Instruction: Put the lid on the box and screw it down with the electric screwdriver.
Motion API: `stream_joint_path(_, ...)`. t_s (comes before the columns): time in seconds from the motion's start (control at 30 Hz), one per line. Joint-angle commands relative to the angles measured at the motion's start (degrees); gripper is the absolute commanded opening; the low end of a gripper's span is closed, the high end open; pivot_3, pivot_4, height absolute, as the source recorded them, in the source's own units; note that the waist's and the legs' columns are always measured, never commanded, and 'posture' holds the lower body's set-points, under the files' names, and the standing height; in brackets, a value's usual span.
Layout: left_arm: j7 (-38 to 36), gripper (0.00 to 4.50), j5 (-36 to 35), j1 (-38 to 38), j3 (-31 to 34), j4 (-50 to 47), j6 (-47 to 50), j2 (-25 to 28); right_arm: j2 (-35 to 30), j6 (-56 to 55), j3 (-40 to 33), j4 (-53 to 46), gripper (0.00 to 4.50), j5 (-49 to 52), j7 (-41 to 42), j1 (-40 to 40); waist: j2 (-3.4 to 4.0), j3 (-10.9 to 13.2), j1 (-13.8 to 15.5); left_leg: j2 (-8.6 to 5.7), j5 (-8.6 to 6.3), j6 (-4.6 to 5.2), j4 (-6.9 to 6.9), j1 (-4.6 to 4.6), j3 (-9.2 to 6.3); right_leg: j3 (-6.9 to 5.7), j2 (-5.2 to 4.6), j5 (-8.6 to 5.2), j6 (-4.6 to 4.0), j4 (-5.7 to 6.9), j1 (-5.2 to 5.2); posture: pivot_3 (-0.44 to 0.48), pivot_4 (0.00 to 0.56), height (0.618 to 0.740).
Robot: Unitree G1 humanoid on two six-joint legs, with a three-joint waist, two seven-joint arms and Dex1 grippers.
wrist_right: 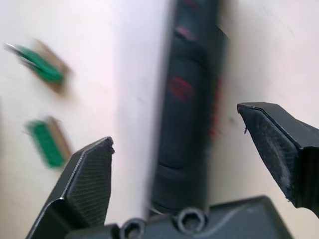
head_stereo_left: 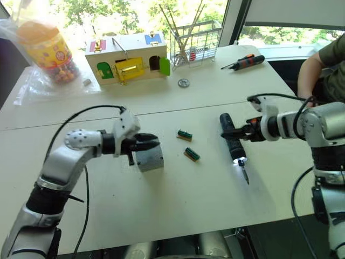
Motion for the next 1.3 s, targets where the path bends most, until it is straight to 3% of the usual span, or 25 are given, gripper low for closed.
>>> stream_joint_path(0.03,-0.37,0.92,-0.83,0.21,5.53,3.48,-0.21,2.99,3.0,-4.81,-5.5,-11.78,4.46,3.96,0.91,-0.14,0.01,0.0,0.11,0.0,0.0,0.0,-0.01,0.0,0.0,0.0,0.0,0.0,0.0,0.01,-0.02,0.0,0.15,0.74)
stream_joint_path(0.2,0.46,0.92,-0.51,5.73,8.53,6.65,-0.06,5.01,2.45,-18.89,8.57,-33.54,4.46,4.56,9.25,11.31,-0.05,-0.03,0.15,0.0,-0.01,-0.01,-0.13,0.0,-0.08,-0.12,-0.02,0.0,0.0,-0.01,-0.06,0.0,0.15,0.74)
stream_joint_path(0.37,2.99,0.92,-0.57,11.58,9.59,3.46,1.81,5.5,7.24,-26.85,20.24,-32.73,4.46,-2.3,6.06,18.37,-0.18,-0.01,0.37,-0.04,-0.01,0.0,0.2,0.0,0.0,-0.09,-0.06,0.01,0.0,0.08,0.07,0.0,0.15,0.74)
stream_joint_path(0.5,4.36,0.92,-1.26,14.97,9.08,-0.86,4.2,5.32,11.54,-29.85,25.35,-28.34,4.46,-7.3,2.6,19.72,-0.2,-0.02,0.39,-0.04,-0.02,0.0,0.15,0.09,-0.03,-0.09,-0.05,0.02,-0.01,0.05,0.15,0.0,0.15,0.74)
stream_joint_path(0.8,6.63,0.92,0.72,13.54,4.6,-1.28,4.16,2.66,19.47,-26.09,25.92,-23.94,4.46,-8.05,-0.86,19.9,-0.2,-0.02,0.34,-0.02,0.01,-0.04,0.05,0.09,-0.06,-0.1,-0.02,0.02,-0.01,0.06,0.07,0.0,0.15,0.74)
stream_joint_path(1.03,8.04,0.92,7.66,6.46,-0.96,9.34,-2.64,-1.73,26.29,-15.34,21.9,-24.66,4.46,-2.33,-2.73,20.78,-0.2,-0.03,0.26,-0.02,0.02,-0.05,0.05,0.09,-0.09,-0.13,0.0,0.02,-0.01,0.08,0.07,0.0,0.15,0.74)
stream_joint_path(1.2,6.99,0.92,10.91,3.12,-1.73,16.3,-7.33,-2.59,25.94,-13.23,20.54,-26.75,4.46,-1.95,-3.96,20.24,-0.2,-0.03,0.12,-0.05,0.02,-0.05,0.04,0.09,-0.08,-0.14,-0.01,0.02,-0.01,0.08,0.04,0.0,0.15,0.74)
stream_joint_path(1.3,5.89,0.92,11.89,2.77,-0.85,18.32,-8.74,-0.83,20.18,-17.04,22.22,-29.39,4.46,-5.09,-3.0,18.96,-0.2,-0.03,0.07,-0.04,0.02,-0.05,0.04,0.09,-0.08,-0.14,-0.02,0.02,-0.01,0.1,0.01,0.0,0.15,0.74)
